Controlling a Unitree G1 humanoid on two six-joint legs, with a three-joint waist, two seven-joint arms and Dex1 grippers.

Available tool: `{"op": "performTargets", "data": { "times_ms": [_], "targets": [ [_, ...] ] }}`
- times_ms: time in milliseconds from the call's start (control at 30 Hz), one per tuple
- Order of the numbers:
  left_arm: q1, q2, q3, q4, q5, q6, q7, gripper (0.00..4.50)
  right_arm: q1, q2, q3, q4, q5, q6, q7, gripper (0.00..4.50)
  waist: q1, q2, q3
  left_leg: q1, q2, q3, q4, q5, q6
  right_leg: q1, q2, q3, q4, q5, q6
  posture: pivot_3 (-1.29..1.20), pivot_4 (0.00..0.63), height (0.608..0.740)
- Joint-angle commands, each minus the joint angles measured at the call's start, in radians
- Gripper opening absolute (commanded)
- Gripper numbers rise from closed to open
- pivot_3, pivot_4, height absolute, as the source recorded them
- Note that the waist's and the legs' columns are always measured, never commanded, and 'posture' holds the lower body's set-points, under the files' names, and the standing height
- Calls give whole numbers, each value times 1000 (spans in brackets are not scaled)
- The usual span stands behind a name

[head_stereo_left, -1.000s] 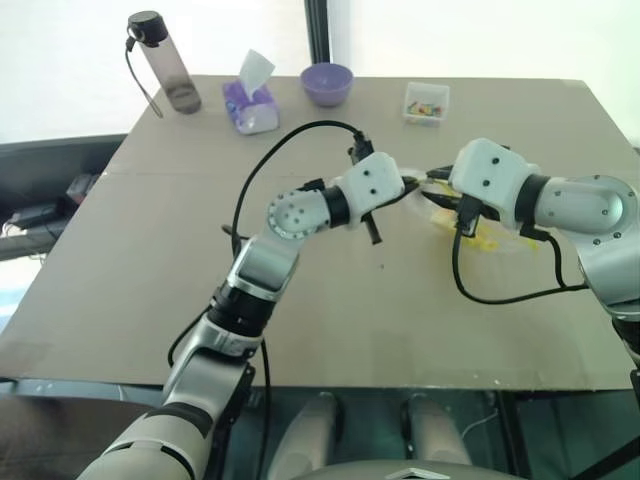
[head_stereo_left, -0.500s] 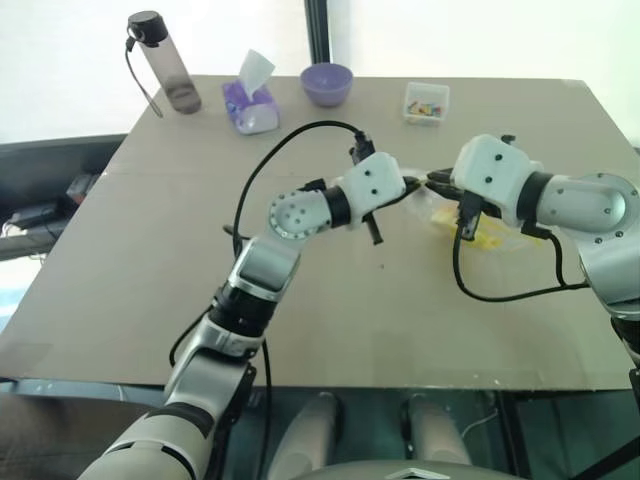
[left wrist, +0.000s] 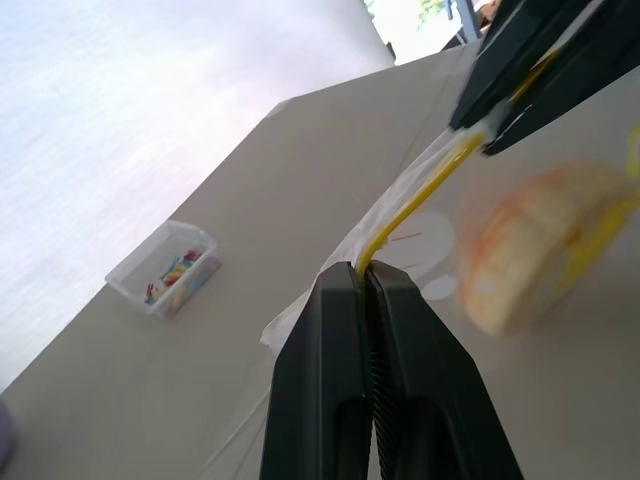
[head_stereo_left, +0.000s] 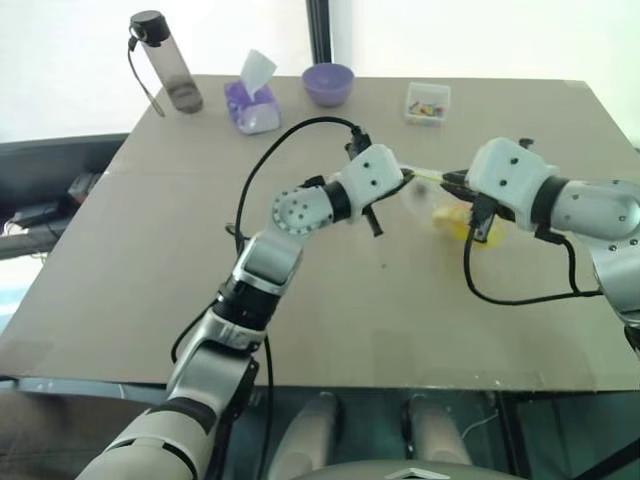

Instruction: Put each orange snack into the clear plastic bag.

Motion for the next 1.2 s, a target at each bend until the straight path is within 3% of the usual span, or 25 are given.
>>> {"op": "performTargets", "data": {
  "times_ms": [33, 600, 733, 867, 1000, 1100, 1200],
  "targets": [
    [-17, 41, 88, 54, 42, 66, 105, 0, 30, -48, -99, -38, -16, 32, -16, 57, -1, 0, 0, 0, 0, 0, 0, 0, 0, 0, 0, 0, 0, 0, 0, 0, 150, 740],
    [-30, 42, 111, 106, 22, 200, 227, 0, 218, -174, -232, -14, -43, 91, -42, 57, 2, 0, 0, 0, 0, 0, 0, 0, 0, 0, 0, 0, 0, 0, 0, 0, 150, 740],
    [-113, -2, 139, 218, -40, 179, 228, 0, 122, -139, -186, 86, -98, 51, -150, 57, -1, 0, 0, 0, 0, 1, 1, 0, 0, 0, 0, 0, 1, 0, 0, 0, 150, 740],
    [-260, -34, 165, 360, -58, 19, 259, 0, -69, -27, -151, 253, -153, -114, -343, 57, -7, -1, 1, 1, 0, 1, 1, 0, 0, 0, 0, 1, 2, 0, 1, 0, 150, 740],
    [-274, -33, 180, 355, -73, -109, 226, 0, -123, -15, -170, 317, -164, -249, -395, 57, -3, -1, 1, 0, 0, 2, -1, 0, 0, -2, 0, 1, 0, 0, 0, 0, 150, 740],
    [-167, 4, 125, 259, -81, -137, 83, 0, -31, -3, -225, 239, -83, -166, -326, 57, 0, -1, 1, -1, -1, 2, -3, 0, 1, -2, -1, 1, -3, 0, 0, 0, 150, 740],
    [39, 57, 78, 54, -119, -7, -27, 0, 221, 34, -268, 77, -4, -51, -263, 57, 0, -1, -1, -2, -1, 0, -3, -1, 1, -1, -1, 0, -4, 0, 0, 0, 150, 740]
  ]
}}
